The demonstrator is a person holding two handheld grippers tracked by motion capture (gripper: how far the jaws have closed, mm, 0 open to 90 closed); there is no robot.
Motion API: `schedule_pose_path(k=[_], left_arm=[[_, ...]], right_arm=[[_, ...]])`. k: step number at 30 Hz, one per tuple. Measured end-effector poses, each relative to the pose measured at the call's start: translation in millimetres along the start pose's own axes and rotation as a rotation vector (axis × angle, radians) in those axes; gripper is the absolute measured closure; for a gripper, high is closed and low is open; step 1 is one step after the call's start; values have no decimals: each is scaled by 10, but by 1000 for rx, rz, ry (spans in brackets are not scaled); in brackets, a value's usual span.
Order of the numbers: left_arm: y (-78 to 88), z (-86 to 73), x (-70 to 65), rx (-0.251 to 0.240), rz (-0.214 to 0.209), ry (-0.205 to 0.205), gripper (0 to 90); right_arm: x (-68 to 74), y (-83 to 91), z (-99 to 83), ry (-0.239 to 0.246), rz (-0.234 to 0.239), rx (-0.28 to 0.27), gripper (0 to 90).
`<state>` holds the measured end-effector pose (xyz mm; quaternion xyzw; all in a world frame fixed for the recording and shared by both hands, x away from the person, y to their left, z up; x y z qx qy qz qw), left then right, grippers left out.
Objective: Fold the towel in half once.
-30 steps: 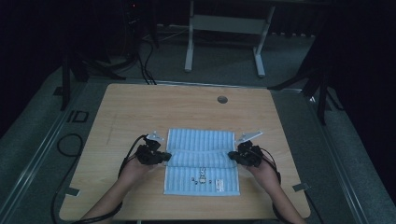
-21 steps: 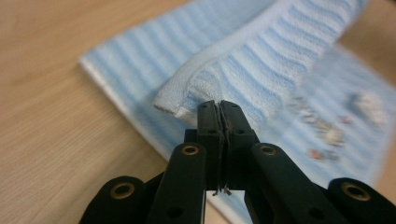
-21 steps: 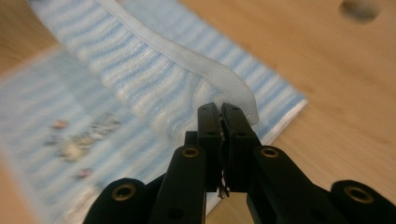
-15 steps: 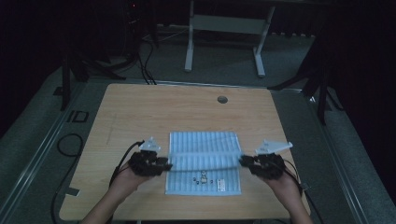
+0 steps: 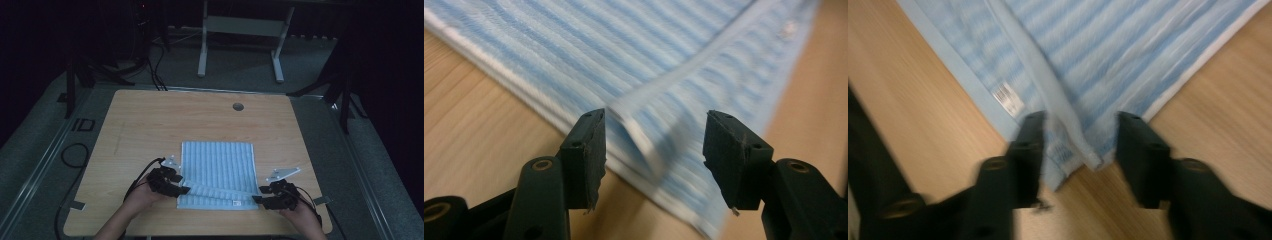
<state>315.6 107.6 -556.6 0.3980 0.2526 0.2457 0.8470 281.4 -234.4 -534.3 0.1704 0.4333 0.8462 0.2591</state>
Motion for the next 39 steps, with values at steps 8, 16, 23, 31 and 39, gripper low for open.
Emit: schedule_pose_path(k=[8,16,23,31,39], left_arm=[[-141,177,47,33,44,-53,532],[144,257,-60,-74,-14,-70,810],[569,56,-240,-95,-79,-117,756],[657,-206,-194,-11,-160,-103,571],[523,-8,-1,-37,-62,-56,493]], right_arm=[[-16,-101,36,37,-31,32,846],[-25,23,146,45,-28,-12,849],[233,231,191,93,-1,-67,847],[592,104,6,127,171,2,684],[290,150,142,82,52,-47,586]])
Point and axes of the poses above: each handheld gripper's, and its own axes: y roughly backward along the jaws, z roughly out of its top, x roughly to its left, the point moved 3 cm from there along -y, roughly forward along the jaws, and after that the axes turned 4 degrees about y, right-handed, at the moved point
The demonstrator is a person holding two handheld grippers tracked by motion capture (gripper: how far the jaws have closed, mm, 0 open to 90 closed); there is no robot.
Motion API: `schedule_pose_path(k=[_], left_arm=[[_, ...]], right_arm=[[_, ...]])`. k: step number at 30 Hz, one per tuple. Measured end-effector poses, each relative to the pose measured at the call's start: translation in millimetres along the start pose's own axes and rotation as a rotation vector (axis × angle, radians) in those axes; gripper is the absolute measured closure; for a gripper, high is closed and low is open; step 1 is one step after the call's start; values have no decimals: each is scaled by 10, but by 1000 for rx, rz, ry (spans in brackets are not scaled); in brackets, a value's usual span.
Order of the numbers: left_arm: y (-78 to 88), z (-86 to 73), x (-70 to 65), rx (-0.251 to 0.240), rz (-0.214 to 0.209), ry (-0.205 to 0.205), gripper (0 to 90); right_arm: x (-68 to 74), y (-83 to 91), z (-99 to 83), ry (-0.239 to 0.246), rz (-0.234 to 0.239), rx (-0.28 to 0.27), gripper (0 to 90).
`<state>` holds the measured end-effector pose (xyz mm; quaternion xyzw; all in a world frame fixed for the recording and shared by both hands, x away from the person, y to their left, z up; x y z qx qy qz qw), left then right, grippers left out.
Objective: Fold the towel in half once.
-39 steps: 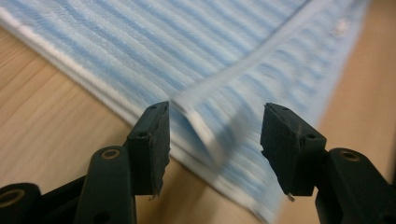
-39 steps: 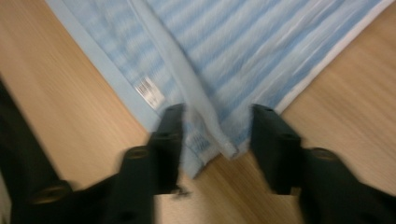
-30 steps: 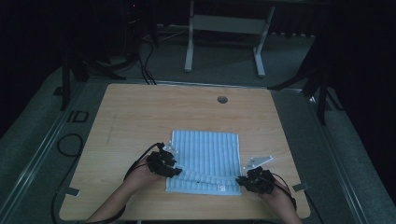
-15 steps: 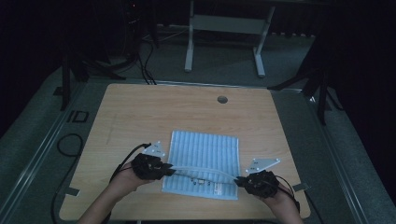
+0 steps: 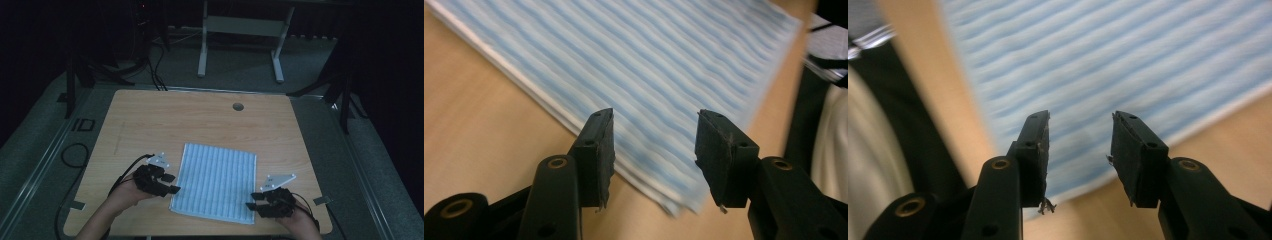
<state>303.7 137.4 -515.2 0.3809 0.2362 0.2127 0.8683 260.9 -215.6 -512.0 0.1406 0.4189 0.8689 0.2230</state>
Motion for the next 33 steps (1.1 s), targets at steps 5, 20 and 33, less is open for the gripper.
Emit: schedule_pose_path(k=[5,20,33], left_arm=[[-147,186,208,5,28,36,475],[-417,726,902,0,177,93,424],[-756,810,1195,74,183,112,470]], right_arm=[[-465,-1,148,-19,-94,-10,543],[-1531,-492,426,-140,-168,95,551],[-1595,-769,445,-160,-138,163,684]])
Point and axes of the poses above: each handheld gripper's, and its own axes: y roughly backward along the jaws, z roughly out of its top, x roughly to its left, the point moved 3 cm from there along -y, roughly forward along the jaws, and after that the axes turned 4 degrees about y, right-handed, at the moved point
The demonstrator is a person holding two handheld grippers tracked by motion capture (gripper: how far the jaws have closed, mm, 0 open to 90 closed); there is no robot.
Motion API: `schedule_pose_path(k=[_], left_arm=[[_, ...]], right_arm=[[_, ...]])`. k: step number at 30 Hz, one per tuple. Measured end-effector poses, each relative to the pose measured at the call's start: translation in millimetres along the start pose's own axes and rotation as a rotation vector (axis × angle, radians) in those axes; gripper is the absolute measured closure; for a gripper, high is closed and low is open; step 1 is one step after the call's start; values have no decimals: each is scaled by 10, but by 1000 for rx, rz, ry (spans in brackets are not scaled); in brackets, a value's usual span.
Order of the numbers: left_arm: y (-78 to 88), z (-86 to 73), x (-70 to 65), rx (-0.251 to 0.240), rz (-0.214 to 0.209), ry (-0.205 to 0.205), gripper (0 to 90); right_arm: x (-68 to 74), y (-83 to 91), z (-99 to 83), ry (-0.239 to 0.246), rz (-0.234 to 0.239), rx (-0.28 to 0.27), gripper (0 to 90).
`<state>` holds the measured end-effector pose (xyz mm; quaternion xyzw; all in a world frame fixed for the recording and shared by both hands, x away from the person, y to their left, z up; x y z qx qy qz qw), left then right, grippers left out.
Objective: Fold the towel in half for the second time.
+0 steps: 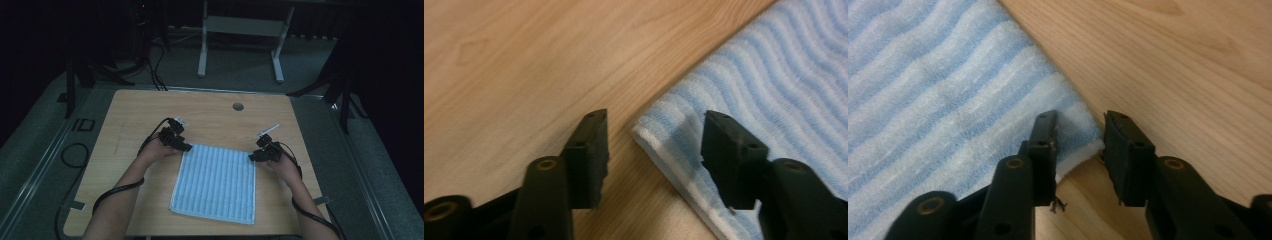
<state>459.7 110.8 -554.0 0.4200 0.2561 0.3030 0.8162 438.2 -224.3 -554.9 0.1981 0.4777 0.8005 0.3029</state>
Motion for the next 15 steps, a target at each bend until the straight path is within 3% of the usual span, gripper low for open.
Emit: schedule_pose_path(k=[4,5,10,15], left_arm=[[-29,-6,-1,-7,2,-1,631],[-47,-19,-17,4,-35,-4,672],[-54,-15,-32,19,-52,-8,846],[13,23,-16,-3,-42,2,867]], right_arm=[[10,-8,30,0,11,8,788],[18,-14,39,5,9,7,800],[26,-29,88,11,12,15,849],[-36,-12,140,-16,-3,-6,860]])
Point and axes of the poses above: each handheld gripper's, and its own axes: y roughly backward along the jaws, z roughly out of its top, x roughly to its left, the point moved 3 cm from there along -y, roughly forward along the jaws, and after that the axes turned 4 degrees about y, right-handed, at the moved point
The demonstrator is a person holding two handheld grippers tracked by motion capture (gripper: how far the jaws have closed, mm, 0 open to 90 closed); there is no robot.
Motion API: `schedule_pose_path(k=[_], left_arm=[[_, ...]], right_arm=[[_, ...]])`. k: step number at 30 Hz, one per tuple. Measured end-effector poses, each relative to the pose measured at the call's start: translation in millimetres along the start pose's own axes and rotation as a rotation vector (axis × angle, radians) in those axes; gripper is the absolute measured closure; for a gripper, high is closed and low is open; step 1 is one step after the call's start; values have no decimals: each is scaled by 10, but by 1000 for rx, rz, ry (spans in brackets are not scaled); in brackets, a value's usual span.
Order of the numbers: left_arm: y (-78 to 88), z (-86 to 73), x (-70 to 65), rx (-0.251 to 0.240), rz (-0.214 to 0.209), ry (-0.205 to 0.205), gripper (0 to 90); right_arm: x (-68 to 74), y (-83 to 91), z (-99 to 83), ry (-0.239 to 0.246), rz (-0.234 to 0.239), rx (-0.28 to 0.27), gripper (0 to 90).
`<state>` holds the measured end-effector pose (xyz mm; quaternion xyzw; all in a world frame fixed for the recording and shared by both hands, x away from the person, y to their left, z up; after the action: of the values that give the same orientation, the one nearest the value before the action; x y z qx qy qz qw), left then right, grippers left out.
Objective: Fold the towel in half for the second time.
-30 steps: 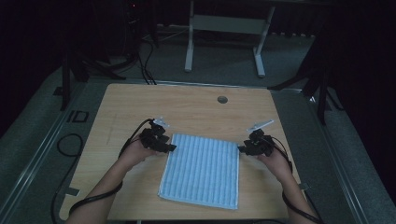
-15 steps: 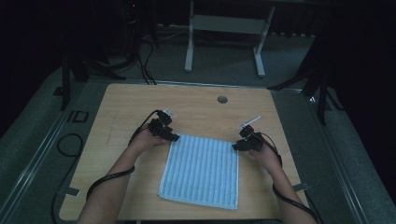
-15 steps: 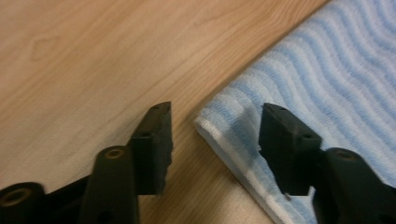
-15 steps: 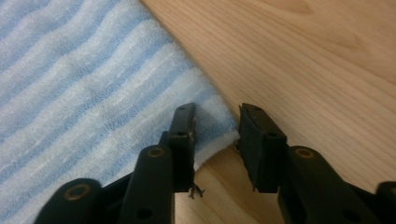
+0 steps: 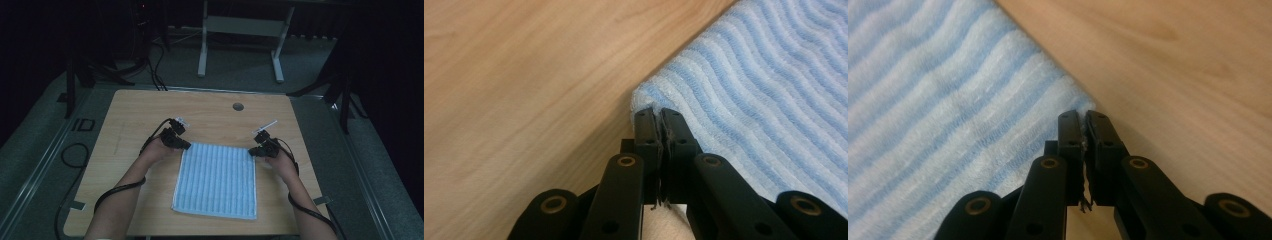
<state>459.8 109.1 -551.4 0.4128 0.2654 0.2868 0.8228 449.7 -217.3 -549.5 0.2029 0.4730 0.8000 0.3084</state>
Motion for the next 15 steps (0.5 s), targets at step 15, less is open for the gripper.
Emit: schedule_pose_path(k=[15], left_arm=[[555,257,11,-123,70,-1,866]], right_arm=[[-71,507,548,38,-65,-106,859]])
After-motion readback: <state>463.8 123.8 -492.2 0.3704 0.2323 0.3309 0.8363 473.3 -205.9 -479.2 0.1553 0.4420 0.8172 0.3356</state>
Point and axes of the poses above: each handheld gripper's, and its own axes: y roughly backward along the jaws, z roughly out of its top, x roughly to its left, the point moved 3 cm from there along -y, roughly forward along the jaws, and after that the axes turned 4 degrees about y, right-handed, at the moved point
